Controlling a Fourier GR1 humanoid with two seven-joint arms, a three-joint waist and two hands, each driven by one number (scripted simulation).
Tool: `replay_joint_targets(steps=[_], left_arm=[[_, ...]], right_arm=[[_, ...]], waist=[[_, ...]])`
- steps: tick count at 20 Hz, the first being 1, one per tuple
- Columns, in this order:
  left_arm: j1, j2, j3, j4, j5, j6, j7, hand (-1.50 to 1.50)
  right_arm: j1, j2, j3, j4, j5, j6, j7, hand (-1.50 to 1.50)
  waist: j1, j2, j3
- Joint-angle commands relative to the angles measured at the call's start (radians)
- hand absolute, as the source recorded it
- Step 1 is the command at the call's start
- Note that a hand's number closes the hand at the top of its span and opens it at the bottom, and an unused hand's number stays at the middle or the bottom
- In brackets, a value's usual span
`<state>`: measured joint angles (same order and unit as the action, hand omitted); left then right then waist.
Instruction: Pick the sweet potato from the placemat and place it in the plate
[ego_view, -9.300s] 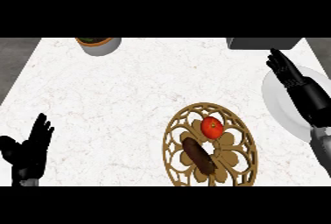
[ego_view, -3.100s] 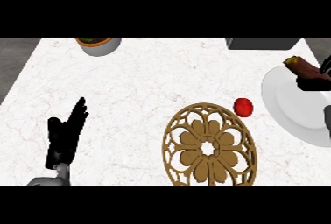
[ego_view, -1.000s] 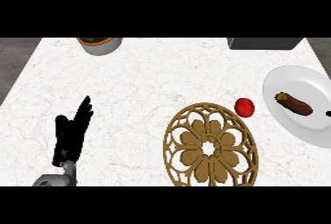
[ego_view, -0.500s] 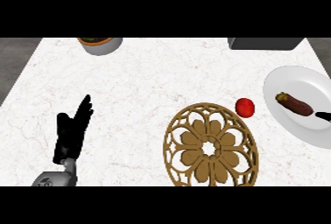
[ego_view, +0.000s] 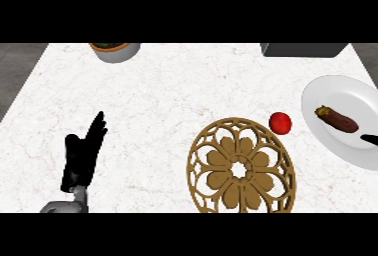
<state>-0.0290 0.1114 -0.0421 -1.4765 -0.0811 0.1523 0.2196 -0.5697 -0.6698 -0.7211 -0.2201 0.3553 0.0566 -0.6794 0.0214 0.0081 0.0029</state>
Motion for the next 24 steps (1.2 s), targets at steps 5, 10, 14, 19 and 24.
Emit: replay_joint_targets(steps=[5, 10, 14, 19, 24], left_arm=[[-0.008, -0.038, -0.008, 0.051, -0.023, 0.024, -0.043, 0.00], [-0.047, -0.010, 0.001, 0.013, -0.020, 0.000, 0.028, 0.00], [-0.043, -0.010, 0.029, 0.050, 0.001, -0.009, -0.019, 0.00], [-0.049, -0.011, 0.031, 0.061, -0.005, -0.008, -0.003, 0.00], [-0.005, -0.039, 0.000, 0.034, -0.028, 0.009, -0.039, 0.00]], right_arm=[[-0.001, -0.058, 0.016, 0.030, -0.009, -0.025, 0.030, -1.50], [0.030, -0.073, 0.012, 0.044, -0.023, -0.036, 0.009, -1.50], [0.100, -0.100, 0.001, 0.053, -0.043, -0.019, -0.035, -1.50], [0.108, -0.128, -0.023, 0.051, -0.081, 0.001, -0.042, -1.50], [0.107, -0.129, -0.043, 0.059, -0.105, -0.062, -0.022, -1.50]], waist=[[0.004, 0.003, 0.001], [0.007, 0.004, 0.002], [0.002, 0.004, 0.002], [-0.001, 0.003, 0.002], [0.007, 0.004, 0.003]])
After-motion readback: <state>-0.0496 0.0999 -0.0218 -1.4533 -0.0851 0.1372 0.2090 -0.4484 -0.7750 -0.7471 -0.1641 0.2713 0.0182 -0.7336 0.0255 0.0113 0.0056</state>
